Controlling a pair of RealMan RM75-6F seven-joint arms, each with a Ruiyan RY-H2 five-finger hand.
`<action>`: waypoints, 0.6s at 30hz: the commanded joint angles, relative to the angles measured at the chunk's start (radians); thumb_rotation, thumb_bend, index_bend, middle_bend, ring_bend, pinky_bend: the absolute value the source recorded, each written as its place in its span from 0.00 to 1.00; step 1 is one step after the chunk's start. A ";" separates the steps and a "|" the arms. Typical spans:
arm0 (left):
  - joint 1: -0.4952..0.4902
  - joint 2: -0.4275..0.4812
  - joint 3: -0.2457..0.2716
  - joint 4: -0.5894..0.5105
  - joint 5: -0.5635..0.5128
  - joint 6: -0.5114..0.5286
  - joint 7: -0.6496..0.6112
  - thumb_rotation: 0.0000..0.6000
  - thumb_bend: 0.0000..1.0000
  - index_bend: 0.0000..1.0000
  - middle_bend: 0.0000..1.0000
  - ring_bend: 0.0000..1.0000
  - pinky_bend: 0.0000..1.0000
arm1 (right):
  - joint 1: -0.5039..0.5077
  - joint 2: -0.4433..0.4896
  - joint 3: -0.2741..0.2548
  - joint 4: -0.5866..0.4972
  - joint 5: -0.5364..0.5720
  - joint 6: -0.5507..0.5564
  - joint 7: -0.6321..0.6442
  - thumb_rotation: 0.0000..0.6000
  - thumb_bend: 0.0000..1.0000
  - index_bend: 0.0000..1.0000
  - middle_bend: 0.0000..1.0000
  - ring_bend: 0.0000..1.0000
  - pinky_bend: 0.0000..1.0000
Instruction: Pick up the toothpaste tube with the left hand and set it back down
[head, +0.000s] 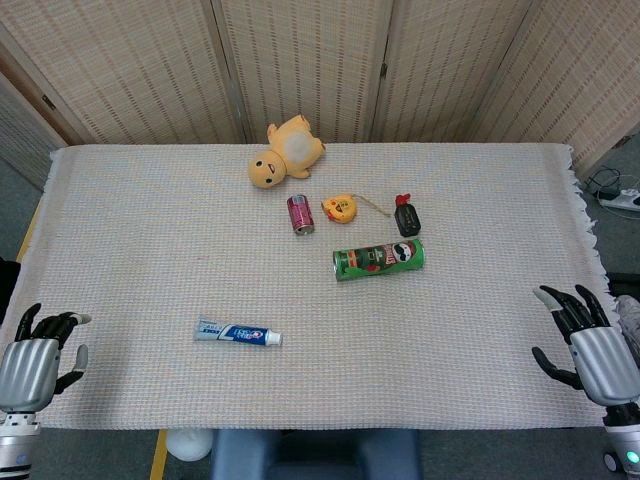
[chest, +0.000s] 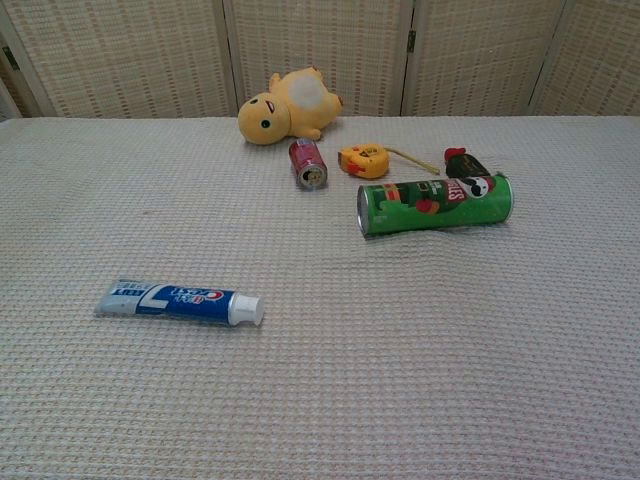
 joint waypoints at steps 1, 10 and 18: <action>-0.002 0.000 0.000 -0.002 -0.001 -0.004 0.004 1.00 0.57 0.33 0.32 0.30 0.10 | 0.001 0.000 0.000 0.002 0.002 -0.002 0.000 1.00 0.39 0.09 0.16 0.15 0.04; -0.006 -0.009 0.001 0.005 0.013 0.000 0.000 1.00 0.57 0.32 0.32 0.30 0.10 | -0.005 0.001 0.000 0.006 0.004 0.010 0.004 1.00 0.39 0.09 0.16 0.15 0.04; -0.026 -0.014 -0.003 0.017 0.027 -0.016 -0.004 1.00 0.57 0.32 0.32 0.30 0.10 | -0.009 0.003 0.002 0.003 0.009 0.017 0.002 1.00 0.39 0.09 0.16 0.15 0.04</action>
